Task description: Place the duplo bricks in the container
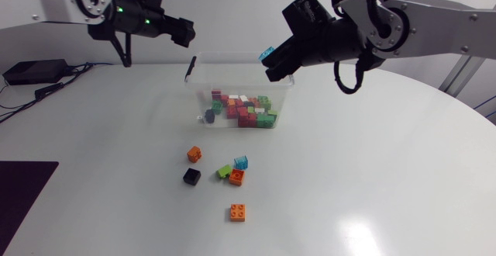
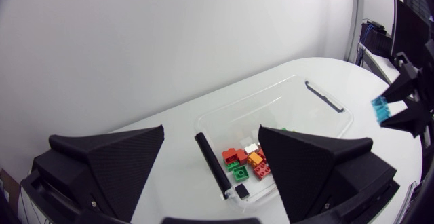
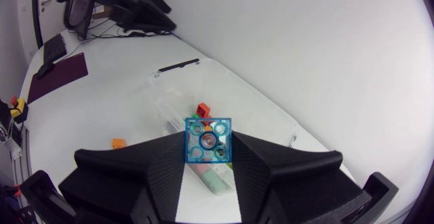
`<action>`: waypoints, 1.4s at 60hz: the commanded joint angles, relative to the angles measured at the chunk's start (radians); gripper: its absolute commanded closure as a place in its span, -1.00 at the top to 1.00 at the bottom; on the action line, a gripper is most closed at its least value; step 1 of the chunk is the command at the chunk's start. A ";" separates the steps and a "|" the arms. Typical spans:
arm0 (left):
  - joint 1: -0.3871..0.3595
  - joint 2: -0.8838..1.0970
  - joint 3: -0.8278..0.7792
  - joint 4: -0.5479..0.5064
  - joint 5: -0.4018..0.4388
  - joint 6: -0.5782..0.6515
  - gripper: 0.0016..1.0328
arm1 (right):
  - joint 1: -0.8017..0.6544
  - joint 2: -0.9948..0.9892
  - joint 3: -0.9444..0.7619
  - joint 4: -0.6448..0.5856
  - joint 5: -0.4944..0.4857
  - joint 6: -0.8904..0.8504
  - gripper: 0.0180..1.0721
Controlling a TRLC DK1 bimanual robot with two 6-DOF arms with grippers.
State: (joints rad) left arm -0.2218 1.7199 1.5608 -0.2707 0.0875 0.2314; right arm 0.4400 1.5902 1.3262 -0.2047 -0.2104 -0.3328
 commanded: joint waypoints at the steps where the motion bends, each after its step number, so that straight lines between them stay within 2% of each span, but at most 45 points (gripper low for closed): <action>1: 0.004 -0.118 -0.108 -0.002 -0.003 -0.017 0.91 | -0.009 0.065 0.048 0.025 0.008 0.048 -0.44; 19: -0.013 -0.296 -0.370 -0.047 -0.011 -0.021 0.91 | -0.006 0.215 0.169 0.100 0.048 0.092 -0.44; 37: -0.074 -0.273 -0.495 -0.087 -0.066 -0.024 0.91 | -0.004 0.392 0.324 0.103 0.092 0.112 -0.40; 39: -0.083 -0.260 -0.495 -0.091 -0.074 -0.026 0.91 | -0.004 0.404 0.337 0.100 0.095 0.112 -0.32; 41: -0.090 -0.237 -0.492 -0.102 -0.077 -0.026 0.91 | -0.006 0.429 0.363 0.088 0.108 0.110 -0.02; 42: -0.093 -0.227 -0.489 -0.108 -0.077 -0.026 0.91 | -0.007 0.444 0.381 0.077 0.111 0.112 0.21; 43: -0.094 -0.214 -0.485 -0.116 -0.077 -0.026 0.91 | -0.007 0.452 0.390 0.074 0.114 0.112 0.35; 44: -0.094 -0.212 -0.484 -0.117 -0.077 -0.026 0.91 | -0.007 0.453 0.392 0.073 0.114 0.112 0.38; 45: -0.100 -0.195 -0.478 -0.130 -0.077 -0.026 0.91 | -0.009 0.465 0.407 0.067 0.123 0.112 0.67; 46: -0.105 -0.183 -0.472 -0.142 -0.077 -0.026 0.91 | -0.009 0.470 0.413 0.067 0.131 0.110 0.81; 48: -0.113 -0.161 -0.461 -0.163 -0.077 -0.026 0.91 | -0.011 0.473 0.423 0.068 0.138 0.110 0.91; 60: -0.140 -0.054 -0.416 -0.236 -0.077 -0.033 0.91 | -0.020 0.381 0.366 0.041 0.137 0.112 0.91; 75: -0.145 0.092 -0.352 -0.275 -0.088 -0.037 0.85 | 0.011 0.114 0.091 -0.018 0.100 0.087 0.91; 84: -0.146 0.167 -0.318 -0.305 -0.089 -0.037 0.70 | 0.046 0.010 -0.039 -0.088 0.097 0.064 0.91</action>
State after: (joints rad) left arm -0.3634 1.8408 1.2049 -0.5560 0.0086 0.2161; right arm 0.4664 1.6314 1.3594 -0.2562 -0.1078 -0.2470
